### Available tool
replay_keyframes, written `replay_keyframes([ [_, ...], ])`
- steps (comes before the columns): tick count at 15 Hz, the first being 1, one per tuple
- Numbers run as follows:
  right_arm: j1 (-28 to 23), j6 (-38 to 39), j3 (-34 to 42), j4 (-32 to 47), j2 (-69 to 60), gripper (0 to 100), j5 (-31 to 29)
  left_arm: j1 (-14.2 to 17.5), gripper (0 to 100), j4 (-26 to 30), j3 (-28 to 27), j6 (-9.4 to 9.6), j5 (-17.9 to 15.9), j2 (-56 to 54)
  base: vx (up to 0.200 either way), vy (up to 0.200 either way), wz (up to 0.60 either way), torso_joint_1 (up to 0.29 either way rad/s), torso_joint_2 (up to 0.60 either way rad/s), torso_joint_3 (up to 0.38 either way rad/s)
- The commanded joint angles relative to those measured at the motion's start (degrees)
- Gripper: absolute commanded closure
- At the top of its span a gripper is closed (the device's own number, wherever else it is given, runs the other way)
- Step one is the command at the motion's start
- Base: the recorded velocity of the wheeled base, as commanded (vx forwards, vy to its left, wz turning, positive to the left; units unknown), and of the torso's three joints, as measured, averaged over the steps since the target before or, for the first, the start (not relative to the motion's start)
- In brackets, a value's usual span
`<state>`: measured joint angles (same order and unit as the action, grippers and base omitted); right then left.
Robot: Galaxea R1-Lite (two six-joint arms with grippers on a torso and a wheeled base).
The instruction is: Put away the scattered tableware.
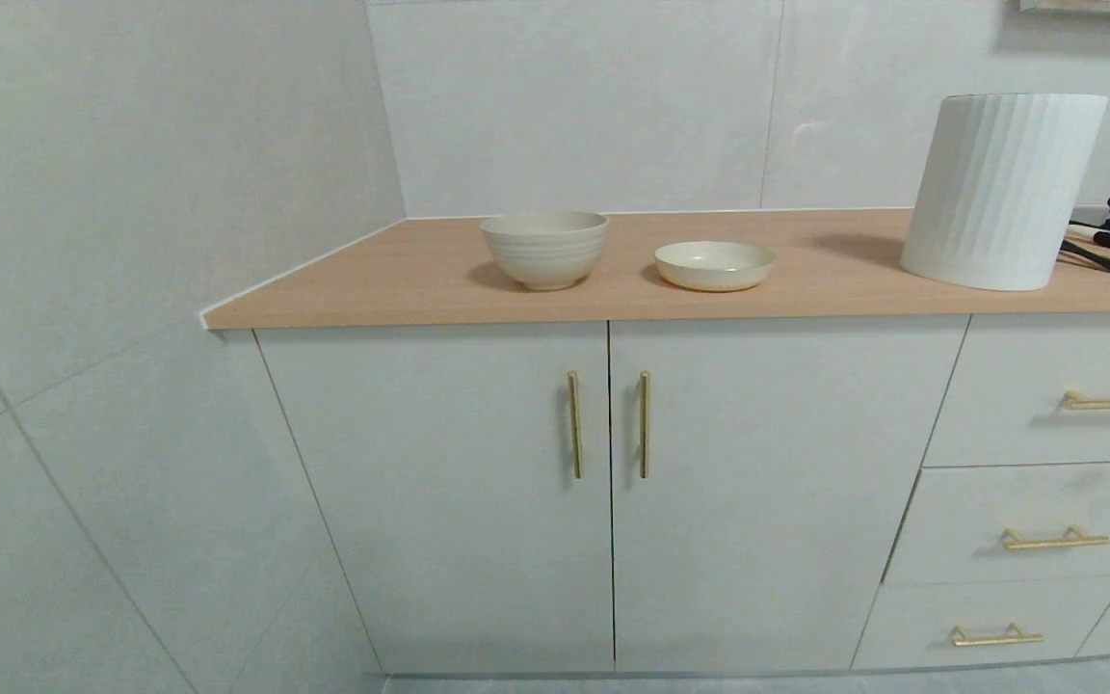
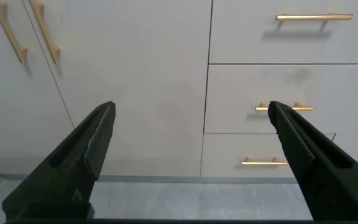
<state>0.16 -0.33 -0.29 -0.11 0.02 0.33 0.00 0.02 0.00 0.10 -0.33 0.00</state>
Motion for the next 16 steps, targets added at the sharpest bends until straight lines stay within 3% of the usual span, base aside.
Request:
replay_keyframes([
  [1, 0.8, 2.6, -9.6, -0.4, 2.8, 0, 2.4, 0.0, 0, 0.0, 0.0, -0.01, 0.0, 0.0, 0.000, 0.000, 0.00, 0.000, 0.00, 0.000],
  [3, 5.1, 6.5, -19.7, 1.9, 14.3, 0, 9.3, 0.0, 0, 0.0, 0.0, -0.01, 0.0, 0.0, 0.000, 0.000, 0.00, 0.000, 0.00, 0.000],
  [6, 10.2, 5.3, -23.0, 1.4, 30.0, 0, 17.6, 0.0, 0, 0.0, 0.0, -0.01, 0.0, 0.0, 0.000, 0.000, 0.00, 0.000, 0.00, 0.000],
  [10, 14.9, 5.3, -32.6, -2.7, 55.2, 0, 21.0, 0.0, 0, 0.0, 0.0, -0.01, 0.0, 0.0, 0.000, 0.000, 0.00, 0.000, 0.00, 0.000],
  [11, 18.4, 5.8, -36.5, -6.7, 65.6, 0, 21.0, 0.1, 0, 0.1, 0.0, -0.01, 0.0, 0.0, 0.000, 0.000, 0.00, 0.000, 0.00, 0.000],
  [16, 22.5, 9.5, -46.3, -25.4, 93.7, 0, 21.3, 0.0, 0, 0.0, 0.0, -0.01, 0.0, 0.0, 0.000, 0.000, 0.00, 0.000, 0.00, 0.000],
])
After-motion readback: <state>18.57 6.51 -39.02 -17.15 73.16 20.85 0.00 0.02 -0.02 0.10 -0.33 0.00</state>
